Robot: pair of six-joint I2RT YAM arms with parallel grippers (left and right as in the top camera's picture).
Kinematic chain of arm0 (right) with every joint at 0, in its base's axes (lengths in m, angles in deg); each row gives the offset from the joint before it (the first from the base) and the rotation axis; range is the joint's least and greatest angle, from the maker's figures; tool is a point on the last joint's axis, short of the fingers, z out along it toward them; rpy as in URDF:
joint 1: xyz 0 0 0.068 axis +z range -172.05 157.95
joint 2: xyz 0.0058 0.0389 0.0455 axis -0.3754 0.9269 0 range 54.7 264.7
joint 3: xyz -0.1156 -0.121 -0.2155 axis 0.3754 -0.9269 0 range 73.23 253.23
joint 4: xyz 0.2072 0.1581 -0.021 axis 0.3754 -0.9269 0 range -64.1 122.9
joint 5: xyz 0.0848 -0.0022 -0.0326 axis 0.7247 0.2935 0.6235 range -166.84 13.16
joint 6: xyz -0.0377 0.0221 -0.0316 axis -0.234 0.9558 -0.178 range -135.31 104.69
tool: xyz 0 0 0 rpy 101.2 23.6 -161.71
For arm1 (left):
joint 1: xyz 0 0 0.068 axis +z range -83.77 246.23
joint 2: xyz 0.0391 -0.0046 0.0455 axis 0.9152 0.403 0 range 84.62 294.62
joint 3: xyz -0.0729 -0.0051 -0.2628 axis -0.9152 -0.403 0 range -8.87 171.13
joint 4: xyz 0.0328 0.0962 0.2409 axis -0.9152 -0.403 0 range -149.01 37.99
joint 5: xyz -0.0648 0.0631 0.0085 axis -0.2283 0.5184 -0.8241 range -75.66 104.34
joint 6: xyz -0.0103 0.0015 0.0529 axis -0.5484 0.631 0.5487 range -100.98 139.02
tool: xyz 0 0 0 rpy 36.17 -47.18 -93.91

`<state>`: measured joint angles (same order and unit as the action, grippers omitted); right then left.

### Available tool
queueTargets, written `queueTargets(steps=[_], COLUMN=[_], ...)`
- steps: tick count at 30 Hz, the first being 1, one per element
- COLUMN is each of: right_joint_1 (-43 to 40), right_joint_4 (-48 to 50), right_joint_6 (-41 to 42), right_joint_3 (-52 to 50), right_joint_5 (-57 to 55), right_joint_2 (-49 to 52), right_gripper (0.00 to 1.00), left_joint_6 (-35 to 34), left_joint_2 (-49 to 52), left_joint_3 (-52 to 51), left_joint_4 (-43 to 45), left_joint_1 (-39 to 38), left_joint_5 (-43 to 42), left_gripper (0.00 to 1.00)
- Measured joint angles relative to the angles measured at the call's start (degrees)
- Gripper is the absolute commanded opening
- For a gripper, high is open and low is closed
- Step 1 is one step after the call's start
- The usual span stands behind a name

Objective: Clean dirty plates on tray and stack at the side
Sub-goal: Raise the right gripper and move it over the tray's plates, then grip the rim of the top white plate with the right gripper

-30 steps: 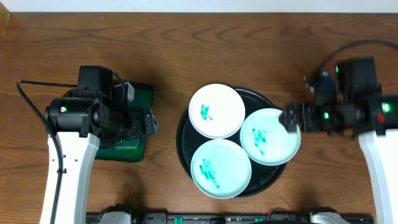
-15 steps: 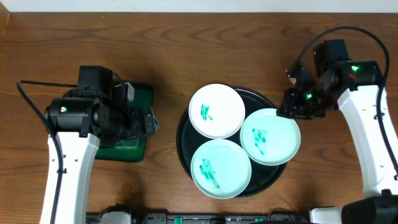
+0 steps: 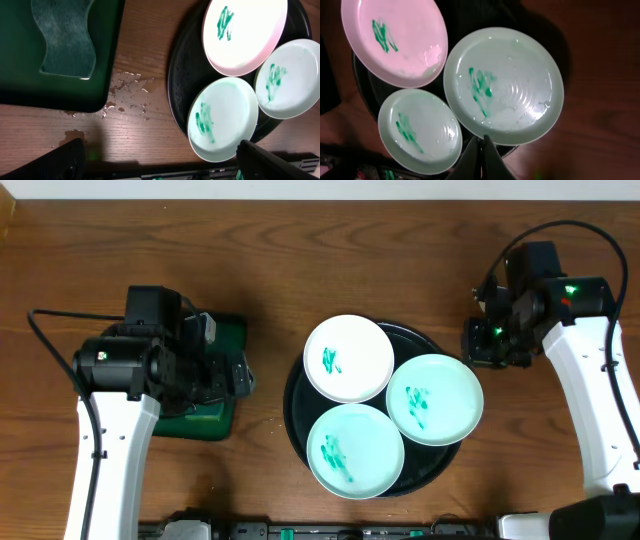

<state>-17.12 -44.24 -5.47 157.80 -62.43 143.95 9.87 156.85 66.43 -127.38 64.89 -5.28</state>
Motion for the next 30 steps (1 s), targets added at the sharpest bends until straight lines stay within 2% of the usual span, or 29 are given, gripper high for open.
queueTargets(steps=[12, 13, 14, 15, 17, 19, 22, 30], right_joint_1=[0.26, 0.57, 1.14, 1.84, 3.37, 5.11, 8.33, 14.47], right_joint_4=[0.63, 0.94, 1.36, 1.66, 2.19, 3.34, 6.12, 18.03], right_joint_6=[0.24, 0.24, 0.57, 0.5, 0.33, 0.17, -0.02, 3.26], right_joint_3=[0.0, 0.0, 0.0, 0.0, 0.0, -0.07, -0.92, -8.22], right_joint_5=[-0.42, -0.46, -0.52, -0.57, -0.61, -0.7, -0.81, -0.74], right_joint_2=[0.0, 0.0, 0.0, 0.0, 0.0, 0.0, 0.0, 0.2], right_gripper=[0.01, 0.14, 0.55, 0.78, 0.99, 0.99, 0.99, 0.99], left_joint_6=[0.0, 0.0, 0.0, 0.0, -0.2, 0.02, 0.24, 0.07], left_joint_2=[0.0, 0.0, 0.0, 0.0, 0.0, 0.0, 0.0, 2.01], left_joint_3=[0.0, 0.0, 0.0, 0.0, 0.0, 0.0, 0.0, 0.02], left_joint_4=[0.0, 0.0, 0.02, 0.11, 0.72, 2.21, 5.27, 9.66], left_joint_1=[0.0, 0.0, 0.0, 0.0, 0.0, 0.0, 0.0, 0.0], left_joint_5=[0.0, 0.0, 0.0, 0.02, 0.04, 0.48, 1.9, 9.16], left_gripper=[0.96, 0.96, 0.96, 0.92, 0.82, 0.82, 0.91, 0.94])
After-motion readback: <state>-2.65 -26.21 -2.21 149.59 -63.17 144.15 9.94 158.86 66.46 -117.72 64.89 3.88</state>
